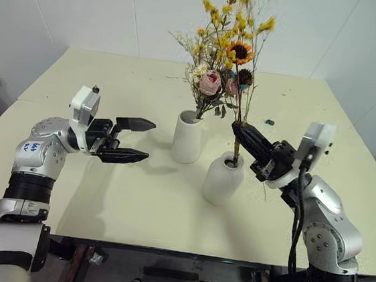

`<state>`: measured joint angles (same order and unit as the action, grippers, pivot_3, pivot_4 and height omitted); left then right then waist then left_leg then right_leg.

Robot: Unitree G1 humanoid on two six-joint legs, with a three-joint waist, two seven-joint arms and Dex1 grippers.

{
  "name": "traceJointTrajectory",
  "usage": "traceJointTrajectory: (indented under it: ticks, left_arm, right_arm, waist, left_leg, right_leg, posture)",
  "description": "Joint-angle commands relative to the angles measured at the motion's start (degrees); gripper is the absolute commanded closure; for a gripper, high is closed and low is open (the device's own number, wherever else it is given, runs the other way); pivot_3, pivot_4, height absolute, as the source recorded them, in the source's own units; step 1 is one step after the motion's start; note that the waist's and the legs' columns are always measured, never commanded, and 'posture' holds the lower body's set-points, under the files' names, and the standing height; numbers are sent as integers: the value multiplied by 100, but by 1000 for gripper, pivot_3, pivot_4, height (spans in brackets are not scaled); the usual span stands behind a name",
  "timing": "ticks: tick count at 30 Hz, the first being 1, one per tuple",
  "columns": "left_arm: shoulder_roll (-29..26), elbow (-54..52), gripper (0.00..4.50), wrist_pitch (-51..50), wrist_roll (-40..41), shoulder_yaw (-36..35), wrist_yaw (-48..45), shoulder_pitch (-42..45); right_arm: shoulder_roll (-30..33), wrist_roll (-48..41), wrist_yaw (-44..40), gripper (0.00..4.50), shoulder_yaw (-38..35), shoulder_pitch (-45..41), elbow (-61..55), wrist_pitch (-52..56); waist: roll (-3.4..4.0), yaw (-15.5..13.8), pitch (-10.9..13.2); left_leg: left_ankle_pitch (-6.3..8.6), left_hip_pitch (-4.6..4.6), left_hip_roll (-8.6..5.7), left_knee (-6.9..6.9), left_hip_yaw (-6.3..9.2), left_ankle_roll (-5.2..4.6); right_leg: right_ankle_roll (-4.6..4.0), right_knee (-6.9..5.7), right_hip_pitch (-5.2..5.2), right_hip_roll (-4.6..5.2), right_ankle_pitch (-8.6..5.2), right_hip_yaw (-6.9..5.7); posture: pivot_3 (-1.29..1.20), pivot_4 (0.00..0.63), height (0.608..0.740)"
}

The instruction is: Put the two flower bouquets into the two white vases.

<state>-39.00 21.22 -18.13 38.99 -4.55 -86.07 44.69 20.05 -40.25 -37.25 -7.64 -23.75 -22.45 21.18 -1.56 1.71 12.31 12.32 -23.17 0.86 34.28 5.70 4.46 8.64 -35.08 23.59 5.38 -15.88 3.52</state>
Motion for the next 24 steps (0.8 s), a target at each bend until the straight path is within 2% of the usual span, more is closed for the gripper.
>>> traceJointTrajectory:
  ticks: [1,12,24]
  left_arm:
    - [-105,-228,0,-20,133,-181,-492,0]
    - [-73,-275,0,-71,131,-180,-443,19]
    - [-19,-198,0,-47,92,-135,-435,106]
  right_arm:
    - [-61,80,-70,4456,10,-136,65,-283]
    - [-187,242,-108,4456,264,285,269,-341]
    - [-269,462,-103,4456,174,215,629,-609]
  waist:
    - [0,0,0]
    - [0,5,0]
    - [0,4,0]
  left_leg:
    - [0,0,0,-1,0,0]
    - [0,1,0,-1,0,0]
    - [0,2,0,-1,0,1]
  right_leg:
    - [0,1,0,0,0,0]
    - [0,0,0,0,0,-1]
    - [-1,-2,0,-1,-1,-1]
  posture:
    - [0,150,740]
    - [0,150,740]
    - [0,150,740]
